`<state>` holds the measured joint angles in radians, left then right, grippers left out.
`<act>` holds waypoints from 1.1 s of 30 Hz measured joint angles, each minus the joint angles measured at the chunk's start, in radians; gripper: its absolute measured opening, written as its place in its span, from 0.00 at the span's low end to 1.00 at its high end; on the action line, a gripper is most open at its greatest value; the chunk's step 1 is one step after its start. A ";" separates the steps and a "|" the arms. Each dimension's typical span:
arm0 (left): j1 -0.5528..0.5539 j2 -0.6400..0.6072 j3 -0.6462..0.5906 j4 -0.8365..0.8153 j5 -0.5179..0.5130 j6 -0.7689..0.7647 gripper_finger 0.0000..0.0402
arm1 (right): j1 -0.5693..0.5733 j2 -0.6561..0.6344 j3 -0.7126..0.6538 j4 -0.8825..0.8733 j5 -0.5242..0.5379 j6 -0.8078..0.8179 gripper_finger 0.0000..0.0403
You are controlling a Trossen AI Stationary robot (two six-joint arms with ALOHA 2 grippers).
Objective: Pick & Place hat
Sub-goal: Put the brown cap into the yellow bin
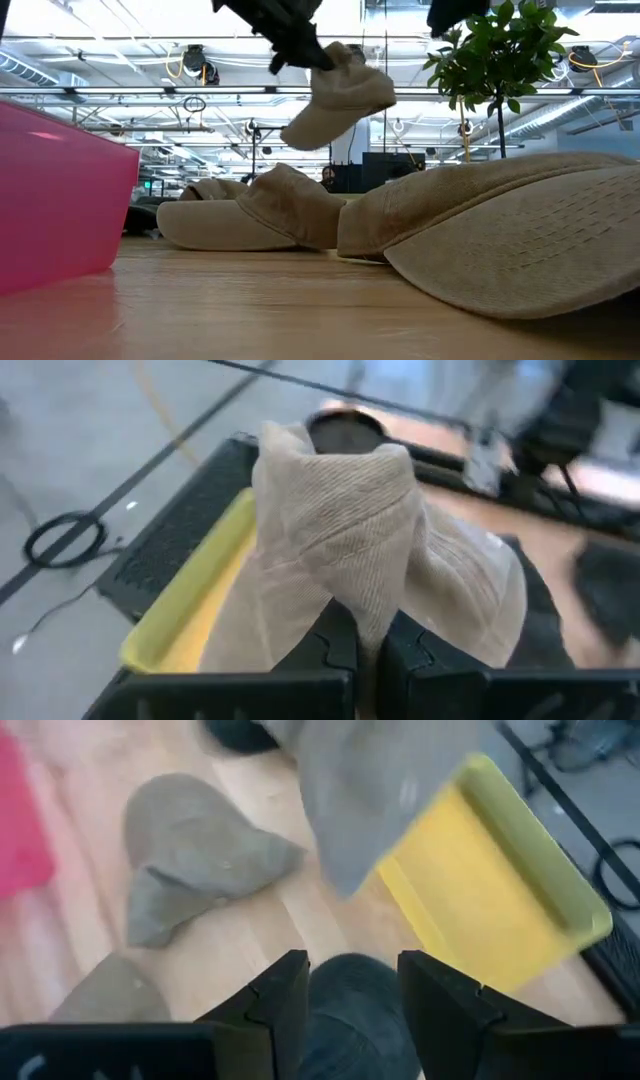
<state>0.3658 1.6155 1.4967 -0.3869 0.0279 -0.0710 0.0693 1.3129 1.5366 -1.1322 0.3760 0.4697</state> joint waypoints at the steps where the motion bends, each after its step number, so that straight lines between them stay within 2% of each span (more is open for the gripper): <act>1: 0.013 -0.015 -0.025 0.051 -0.009 -0.035 0.02 | 0.010 -0.019 -0.045 0.010 0.020 0.037 0.35; 4: 0.046 -0.063 -0.126 0.191 -0.014 -0.168 0.02 | 0.039 -0.081 -0.179 0.092 0.047 0.137 0.35; 9: 0.063 -0.069 -0.280 0.478 -0.028 -0.414 0.02 | 0.069 -0.177 -0.401 0.323 0.046 0.222 0.35; 13: 0.042 -0.011 -0.346 0.643 -0.125 -0.545 0.02 | 0.073 -0.246 -0.546 0.441 0.046 0.281 0.34; 17: 0.022 0.065 -0.343 0.848 -0.192 -0.613 0.02 | 0.073 -0.301 -0.629 0.452 0.044 0.321 0.31; 21: 0.004 0.149 -0.309 1.006 -0.298 -0.633 0.02 | 0.073 -0.345 -0.661 0.445 0.044 0.298 0.22; 28: 0.003 0.321 -0.203 1.039 -0.338 -0.721 0.02 | 0.072 -0.383 -0.664 0.443 0.045 0.171 0.02; 33: 0.000 0.415 -0.140 1.033 -0.380 -0.754 0.02 | 0.072 -0.395 -0.665 0.415 0.042 0.144 0.04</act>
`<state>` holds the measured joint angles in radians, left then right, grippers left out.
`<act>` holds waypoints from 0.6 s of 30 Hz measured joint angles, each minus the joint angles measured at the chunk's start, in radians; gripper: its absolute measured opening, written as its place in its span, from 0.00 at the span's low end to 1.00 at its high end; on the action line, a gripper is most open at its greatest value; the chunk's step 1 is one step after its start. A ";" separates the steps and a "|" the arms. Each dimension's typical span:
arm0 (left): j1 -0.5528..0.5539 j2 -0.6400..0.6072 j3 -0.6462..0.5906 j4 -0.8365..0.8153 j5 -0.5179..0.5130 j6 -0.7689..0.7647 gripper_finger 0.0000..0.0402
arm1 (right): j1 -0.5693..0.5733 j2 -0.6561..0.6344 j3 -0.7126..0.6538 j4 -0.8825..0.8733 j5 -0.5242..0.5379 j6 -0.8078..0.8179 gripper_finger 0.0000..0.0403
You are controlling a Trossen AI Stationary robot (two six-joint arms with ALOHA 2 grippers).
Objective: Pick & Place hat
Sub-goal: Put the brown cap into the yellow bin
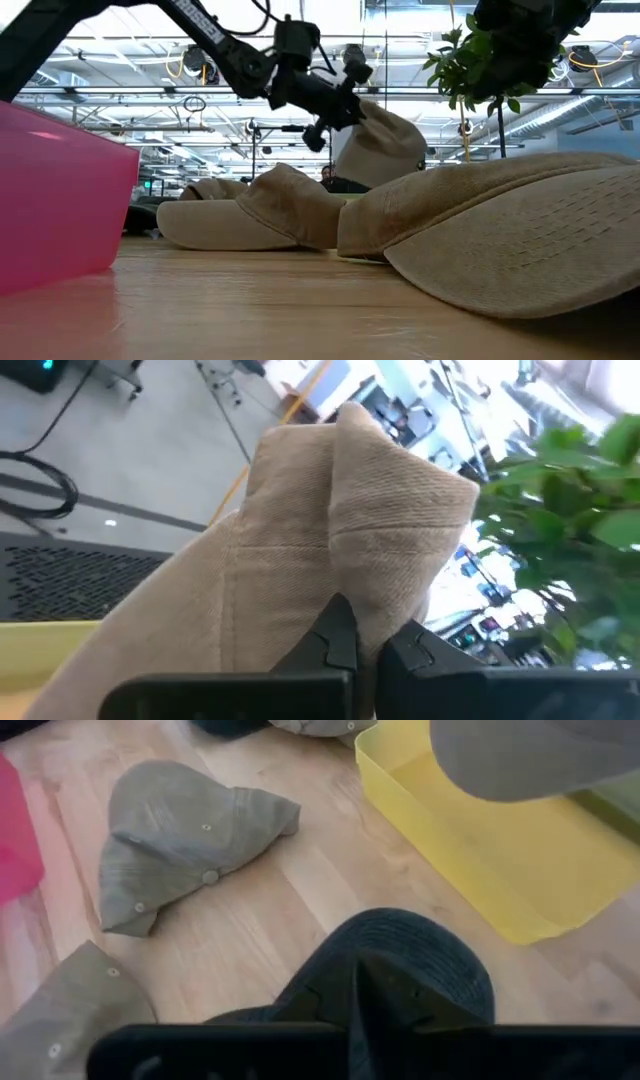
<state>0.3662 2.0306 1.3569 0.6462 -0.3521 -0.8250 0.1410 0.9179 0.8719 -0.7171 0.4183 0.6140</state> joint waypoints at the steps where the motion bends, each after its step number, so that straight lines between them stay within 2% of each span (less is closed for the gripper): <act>1: -0.001 0.013 0.006 0.001 -0.010 -0.013 0.02 | 0.000 -0.004 0.000 -0.003 0.000 -0.001 0.04; 10: -0.048 0.079 0.003 0.002 -0.198 -0.096 0.06 | 0.000 -0.043 0.000 -0.042 -0.003 -0.028 0.01; 14: -0.066 0.080 0.002 -0.028 -0.231 -0.148 0.06 | 0.000 -0.050 0.000 -0.044 -0.003 -0.041 0.00; 18: -0.077 0.080 0.002 -0.046 -0.258 -0.126 0.04 | -0.003 -0.055 0.000 -0.043 -0.002 -0.051 0.00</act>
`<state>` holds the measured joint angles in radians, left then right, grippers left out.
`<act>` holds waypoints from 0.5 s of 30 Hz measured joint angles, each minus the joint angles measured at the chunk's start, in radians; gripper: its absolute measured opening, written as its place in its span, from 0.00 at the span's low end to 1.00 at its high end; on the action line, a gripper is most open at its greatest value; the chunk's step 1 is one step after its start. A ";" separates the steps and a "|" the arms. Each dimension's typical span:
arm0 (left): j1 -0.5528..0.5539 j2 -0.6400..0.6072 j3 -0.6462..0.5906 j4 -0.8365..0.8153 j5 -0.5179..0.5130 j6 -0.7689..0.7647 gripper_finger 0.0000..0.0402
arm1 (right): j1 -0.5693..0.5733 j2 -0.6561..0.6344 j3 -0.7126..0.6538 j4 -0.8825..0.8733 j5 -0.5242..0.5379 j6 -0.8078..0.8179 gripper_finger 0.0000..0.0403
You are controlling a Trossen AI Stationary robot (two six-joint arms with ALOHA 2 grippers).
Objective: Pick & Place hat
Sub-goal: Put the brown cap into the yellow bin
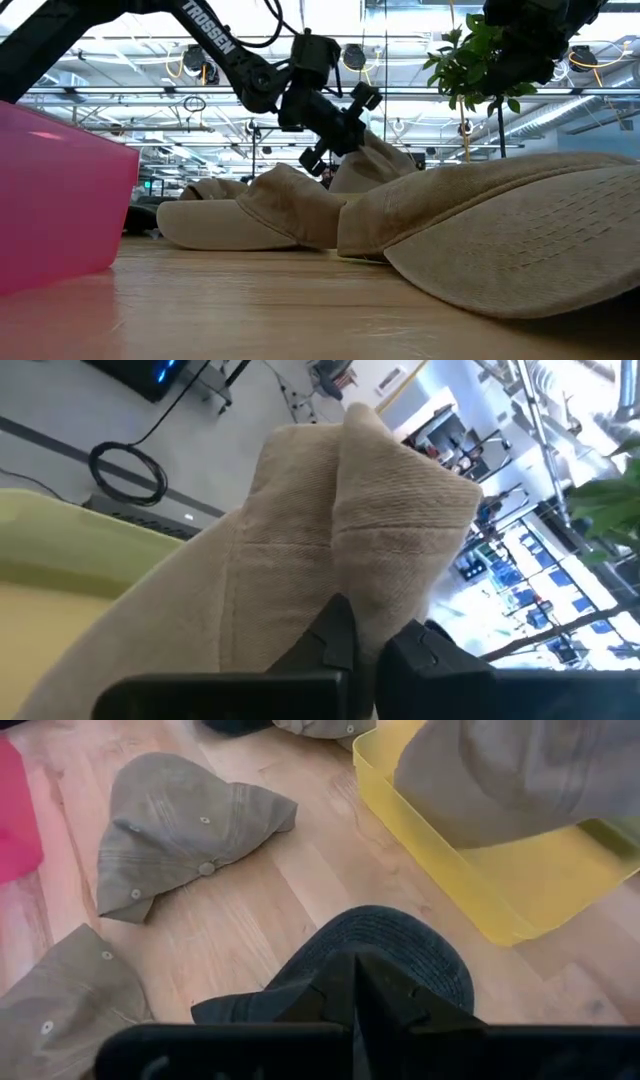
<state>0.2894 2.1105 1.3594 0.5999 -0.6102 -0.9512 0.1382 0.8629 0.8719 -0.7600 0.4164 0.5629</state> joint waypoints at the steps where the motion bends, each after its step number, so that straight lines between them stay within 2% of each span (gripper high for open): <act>1: 0.001 0.000 0.000 -0.003 0.001 0.001 0.05 | -0.003 0.000 0.000 0.000 0.000 0.000 0.00; 5: 0.007 0.000 0.000 -0.036 0.004 0.049 0.13 | -0.009 -0.001 0.000 0.000 0.000 -0.004 0.00; 15: 0.015 -0.013 0.000 0.024 0.098 0.286 0.45 | -0.008 -0.001 0.000 0.010 -0.001 -0.004 0.00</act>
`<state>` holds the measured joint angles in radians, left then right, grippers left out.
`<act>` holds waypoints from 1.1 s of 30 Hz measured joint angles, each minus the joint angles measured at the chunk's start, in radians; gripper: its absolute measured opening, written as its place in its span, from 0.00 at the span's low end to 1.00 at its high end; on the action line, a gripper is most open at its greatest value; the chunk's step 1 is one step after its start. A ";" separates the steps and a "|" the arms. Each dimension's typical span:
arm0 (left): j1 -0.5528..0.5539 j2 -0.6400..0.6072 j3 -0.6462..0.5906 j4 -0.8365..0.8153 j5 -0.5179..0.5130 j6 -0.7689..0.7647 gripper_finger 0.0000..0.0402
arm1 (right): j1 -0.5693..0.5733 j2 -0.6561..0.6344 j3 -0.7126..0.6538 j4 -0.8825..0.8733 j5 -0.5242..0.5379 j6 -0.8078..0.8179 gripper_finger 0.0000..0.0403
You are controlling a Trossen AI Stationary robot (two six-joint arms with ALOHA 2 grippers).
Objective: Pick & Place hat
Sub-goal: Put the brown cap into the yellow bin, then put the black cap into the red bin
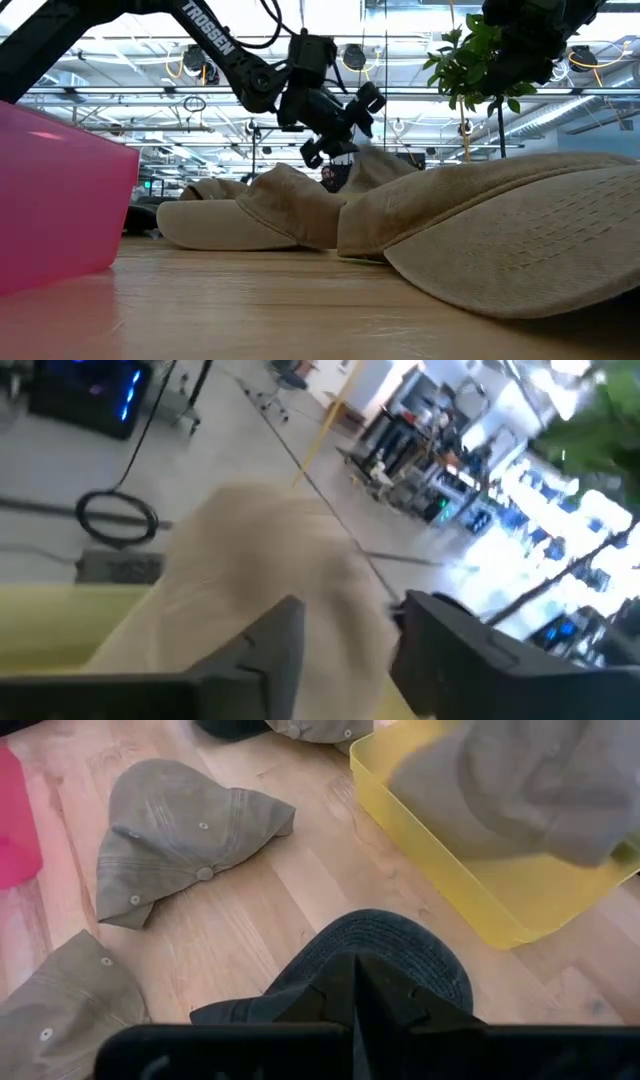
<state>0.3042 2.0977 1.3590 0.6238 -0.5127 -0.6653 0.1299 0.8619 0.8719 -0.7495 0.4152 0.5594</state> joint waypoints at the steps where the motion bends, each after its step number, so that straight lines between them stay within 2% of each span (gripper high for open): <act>1: 0.000 -0.005 0.000 0.004 0.008 0.040 0.48 | 0.000 0.000 0.000 0.000 0.000 -0.001 0.00; 5: -0.002 -0.052 0.000 -0.020 0.023 0.208 0.59 | 0.000 0.000 0.000 0.008 0.000 -0.021 0.00; 9: -0.004 -0.140 0.000 -0.113 0.023 0.368 0.66 | 0.000 0.000 0.000 0.028 0.001 -0.045 0.00; 12: -0.012 -0.230 0.000 -0.225 0.023 0.445 0.67 | -0.001 0.000 0.000 0.030 0.004 -0.052 0.00; 16: -0.028 -0.357 0.000 -0.450 0.018 0.505 0.64 | -0.016 0.000 0.000 0.028 0.005 -0.053 0.00; 20: -0.054 -0.476 0.000 -0.698 -0.013 0.501 0.56 | -0.035 0.000 0.000 0.033 0.005 -0.079 0.00; 23: -0.084 -0.541 0.000 -0.889 -0.061 0.451 0.46 | -0.048 0.000 0.000 0.060 0.004 -0.105 0.00; 30: -0.161 -0.637 0.001 -1.276 -0.074 0.284 0.05 | -0.071 0.001 0.000 0.157 0.003 -0.197 0.00; 33: -0.210 -0.648 0.001 -1.390 -0.058 0.223 0.03 | -0.072 0.001 0.000 0.185 0.003 -0.245 0.00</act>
<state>0.0940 1.4494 1.3599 -0.7660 -0.5707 -0.4427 0.0582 0.8627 0.8719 -0.5650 0.4187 0.3142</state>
